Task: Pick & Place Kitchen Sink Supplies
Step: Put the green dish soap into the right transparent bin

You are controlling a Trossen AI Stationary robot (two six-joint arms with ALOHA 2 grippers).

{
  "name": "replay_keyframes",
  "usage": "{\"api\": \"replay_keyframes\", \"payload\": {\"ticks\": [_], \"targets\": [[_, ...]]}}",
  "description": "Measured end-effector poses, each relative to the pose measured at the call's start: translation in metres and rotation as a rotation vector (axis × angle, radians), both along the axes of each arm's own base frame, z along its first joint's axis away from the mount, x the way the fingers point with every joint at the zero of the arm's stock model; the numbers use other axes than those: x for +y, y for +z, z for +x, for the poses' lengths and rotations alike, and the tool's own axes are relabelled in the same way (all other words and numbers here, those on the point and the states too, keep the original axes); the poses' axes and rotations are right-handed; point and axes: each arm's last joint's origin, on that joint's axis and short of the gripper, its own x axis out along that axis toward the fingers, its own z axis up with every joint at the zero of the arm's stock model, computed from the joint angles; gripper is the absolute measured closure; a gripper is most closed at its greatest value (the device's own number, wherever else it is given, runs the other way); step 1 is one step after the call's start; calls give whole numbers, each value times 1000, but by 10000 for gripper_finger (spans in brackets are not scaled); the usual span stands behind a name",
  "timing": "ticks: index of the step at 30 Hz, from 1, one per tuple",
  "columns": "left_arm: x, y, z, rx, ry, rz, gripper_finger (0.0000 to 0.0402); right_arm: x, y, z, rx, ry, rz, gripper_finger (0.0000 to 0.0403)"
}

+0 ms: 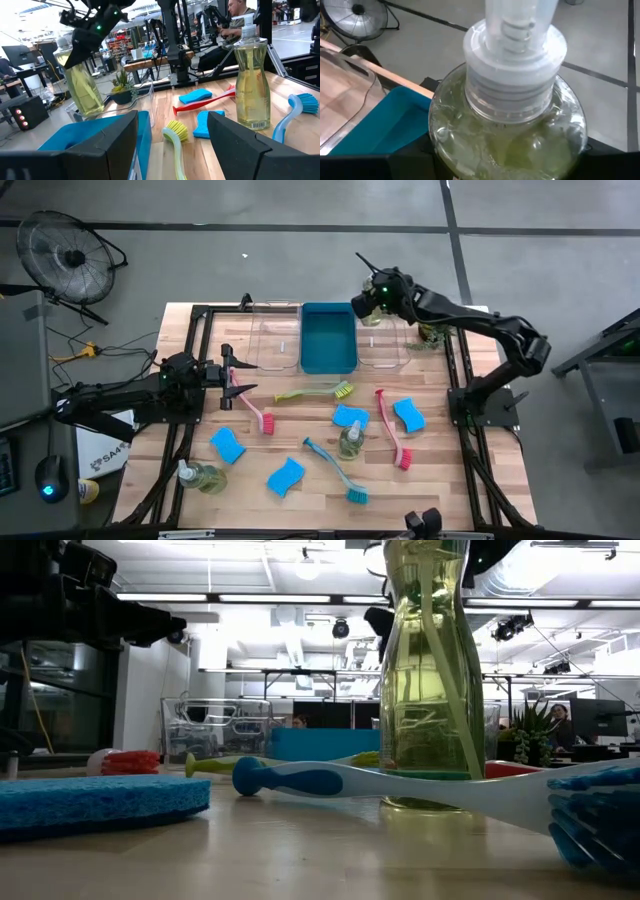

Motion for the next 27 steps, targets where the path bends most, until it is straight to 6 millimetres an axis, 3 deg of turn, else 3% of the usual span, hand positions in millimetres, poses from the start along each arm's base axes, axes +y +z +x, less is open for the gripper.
{"api": "replay_keyframes", "payload": {"ticks": [11,27], "targets": [[0,0,0,0,0,0,168,-7,-33,-6,-18,-56,-11,185],[0,0,0,2,0,0,168,-5,-57,-11,-67,-49,-63,185]]}}
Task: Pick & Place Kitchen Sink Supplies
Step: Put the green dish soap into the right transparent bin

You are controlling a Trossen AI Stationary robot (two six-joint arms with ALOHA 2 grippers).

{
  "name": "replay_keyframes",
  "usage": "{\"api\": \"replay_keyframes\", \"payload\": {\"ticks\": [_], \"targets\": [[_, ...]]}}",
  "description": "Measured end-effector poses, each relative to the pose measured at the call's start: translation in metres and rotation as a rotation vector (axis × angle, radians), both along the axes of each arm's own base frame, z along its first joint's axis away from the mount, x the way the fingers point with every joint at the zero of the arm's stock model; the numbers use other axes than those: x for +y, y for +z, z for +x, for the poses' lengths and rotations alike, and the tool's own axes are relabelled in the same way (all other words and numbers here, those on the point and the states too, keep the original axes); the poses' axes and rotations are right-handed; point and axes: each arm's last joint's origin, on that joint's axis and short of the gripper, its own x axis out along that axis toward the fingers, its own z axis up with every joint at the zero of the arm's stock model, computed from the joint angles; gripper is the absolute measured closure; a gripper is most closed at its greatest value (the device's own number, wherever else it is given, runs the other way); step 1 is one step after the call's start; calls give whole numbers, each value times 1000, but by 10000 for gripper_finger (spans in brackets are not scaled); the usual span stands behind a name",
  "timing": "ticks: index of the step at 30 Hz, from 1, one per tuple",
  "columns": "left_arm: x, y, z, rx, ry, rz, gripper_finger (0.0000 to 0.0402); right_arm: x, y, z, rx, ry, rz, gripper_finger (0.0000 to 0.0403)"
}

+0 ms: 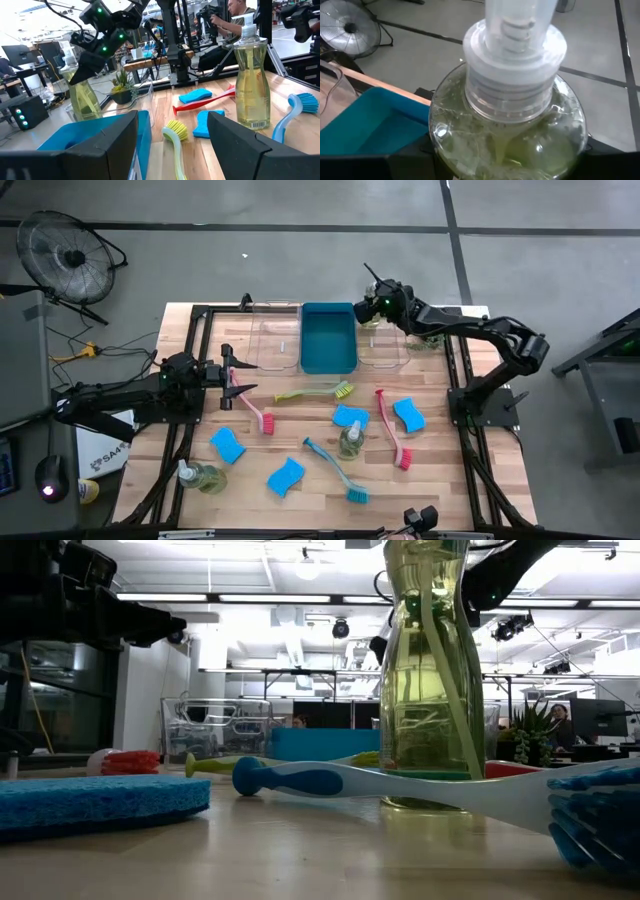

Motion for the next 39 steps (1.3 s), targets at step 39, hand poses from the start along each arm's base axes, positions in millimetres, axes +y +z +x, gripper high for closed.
{"api": "replay_keyframes", "payload": {"ticks": [39], "targets": [[0,0,0,1,0,0,168,0,-11,5,43,135,24,185]]}}
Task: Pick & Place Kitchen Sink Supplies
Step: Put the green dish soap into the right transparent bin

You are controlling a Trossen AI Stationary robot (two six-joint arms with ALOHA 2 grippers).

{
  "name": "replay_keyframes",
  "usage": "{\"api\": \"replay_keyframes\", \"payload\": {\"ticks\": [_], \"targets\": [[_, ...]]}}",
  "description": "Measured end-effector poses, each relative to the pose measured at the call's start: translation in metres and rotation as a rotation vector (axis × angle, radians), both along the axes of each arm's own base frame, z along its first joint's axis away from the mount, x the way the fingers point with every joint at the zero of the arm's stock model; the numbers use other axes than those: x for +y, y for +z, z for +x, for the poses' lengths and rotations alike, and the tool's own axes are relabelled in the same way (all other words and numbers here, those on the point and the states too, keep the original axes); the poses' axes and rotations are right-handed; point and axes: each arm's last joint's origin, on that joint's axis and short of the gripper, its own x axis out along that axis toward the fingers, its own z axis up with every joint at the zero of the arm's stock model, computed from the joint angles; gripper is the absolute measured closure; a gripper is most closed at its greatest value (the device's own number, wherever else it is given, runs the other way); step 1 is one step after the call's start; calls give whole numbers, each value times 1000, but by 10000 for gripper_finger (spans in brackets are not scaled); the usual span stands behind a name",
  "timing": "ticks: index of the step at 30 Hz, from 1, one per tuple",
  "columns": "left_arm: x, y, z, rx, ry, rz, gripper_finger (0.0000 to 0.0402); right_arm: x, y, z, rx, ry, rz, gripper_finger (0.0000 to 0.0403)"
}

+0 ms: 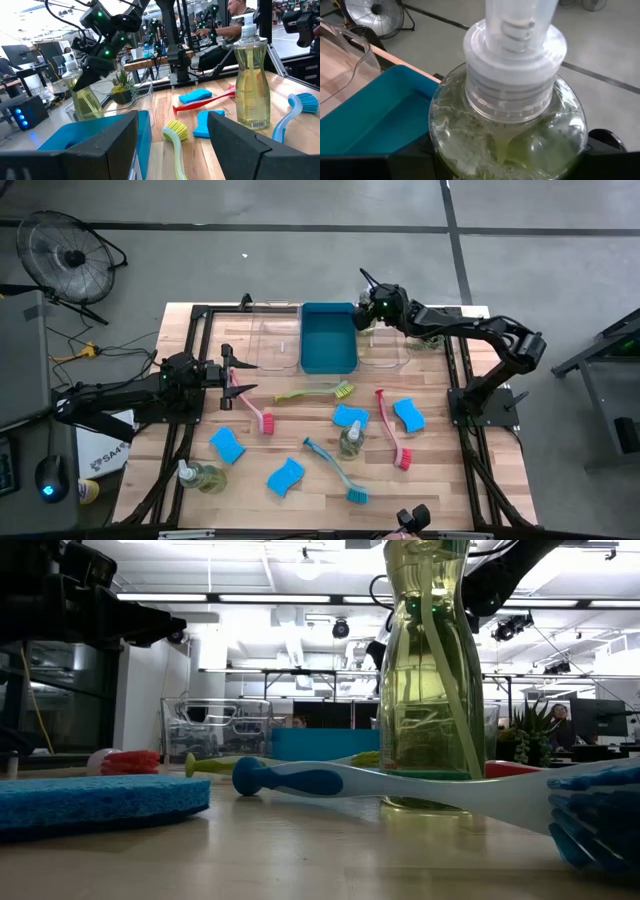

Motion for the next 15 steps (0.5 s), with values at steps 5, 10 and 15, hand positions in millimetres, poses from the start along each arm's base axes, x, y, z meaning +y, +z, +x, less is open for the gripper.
{"api": "replay_keyframes", "payload": {"ticks": [5,10,15], "targets": [[0,0,0,0,0,0,168,0,-1,0,4,17,16,176],[0,0,0,1,0,0,168,1,-1,0,-1,10,27,147],[0,0,0,0,0,0,168,1,-1,-1,1,16,36,114]]}}
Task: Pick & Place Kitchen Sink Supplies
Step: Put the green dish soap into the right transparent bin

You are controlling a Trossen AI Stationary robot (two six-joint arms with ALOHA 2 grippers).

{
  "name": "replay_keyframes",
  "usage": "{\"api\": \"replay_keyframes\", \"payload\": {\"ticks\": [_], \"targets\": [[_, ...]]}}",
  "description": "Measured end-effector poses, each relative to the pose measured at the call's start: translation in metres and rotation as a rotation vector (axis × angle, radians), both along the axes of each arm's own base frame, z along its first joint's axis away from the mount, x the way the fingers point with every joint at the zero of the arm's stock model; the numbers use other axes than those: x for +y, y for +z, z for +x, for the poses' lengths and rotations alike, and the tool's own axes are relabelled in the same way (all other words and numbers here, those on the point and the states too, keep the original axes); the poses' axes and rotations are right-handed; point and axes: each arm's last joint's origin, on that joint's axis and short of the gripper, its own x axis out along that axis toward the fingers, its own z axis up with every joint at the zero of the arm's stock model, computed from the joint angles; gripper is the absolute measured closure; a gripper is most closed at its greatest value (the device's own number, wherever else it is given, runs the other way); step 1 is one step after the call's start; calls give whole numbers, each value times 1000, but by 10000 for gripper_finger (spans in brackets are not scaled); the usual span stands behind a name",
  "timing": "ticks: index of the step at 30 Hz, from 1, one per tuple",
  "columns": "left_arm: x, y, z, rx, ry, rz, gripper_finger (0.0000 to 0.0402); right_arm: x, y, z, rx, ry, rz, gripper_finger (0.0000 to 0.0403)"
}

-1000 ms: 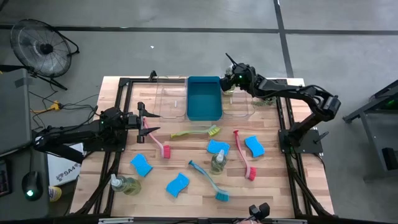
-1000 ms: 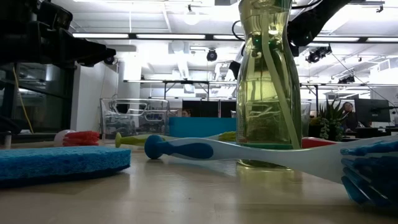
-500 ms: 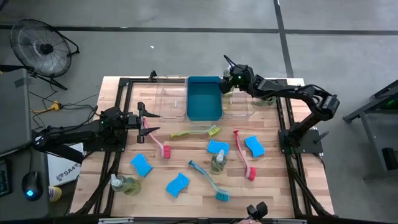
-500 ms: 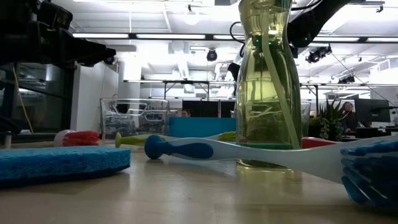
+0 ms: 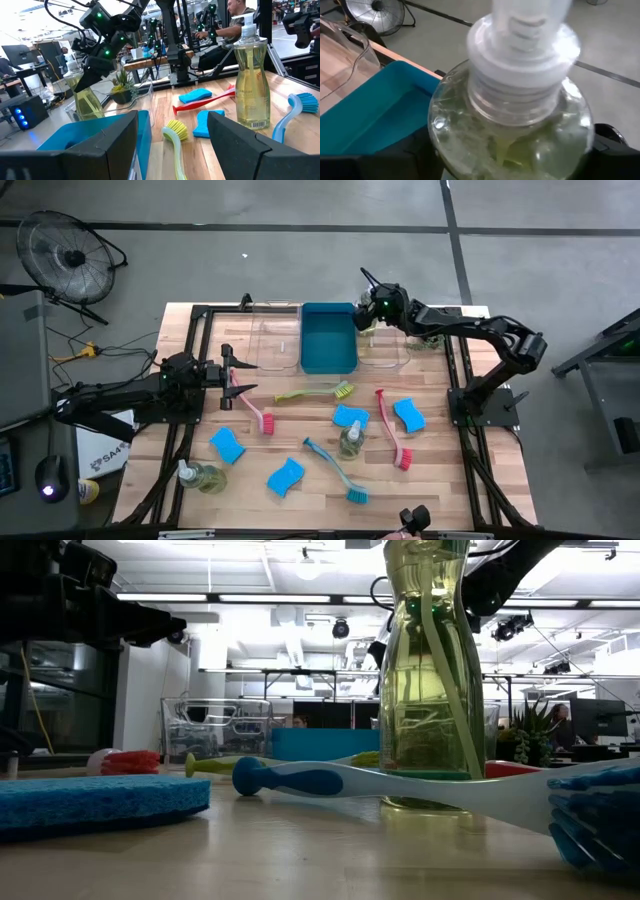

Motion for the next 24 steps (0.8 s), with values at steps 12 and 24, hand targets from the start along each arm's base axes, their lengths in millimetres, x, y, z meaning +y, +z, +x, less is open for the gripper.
{"api": "replay_keyframes", "payload": {"ticks": [12,24], "targets": [[0,0,0,1,0,0,168,9,20,-13,-17,9,14,96],[0,0,0,4,0,-1,168,32,40,-43,68,24,90,95]]}}
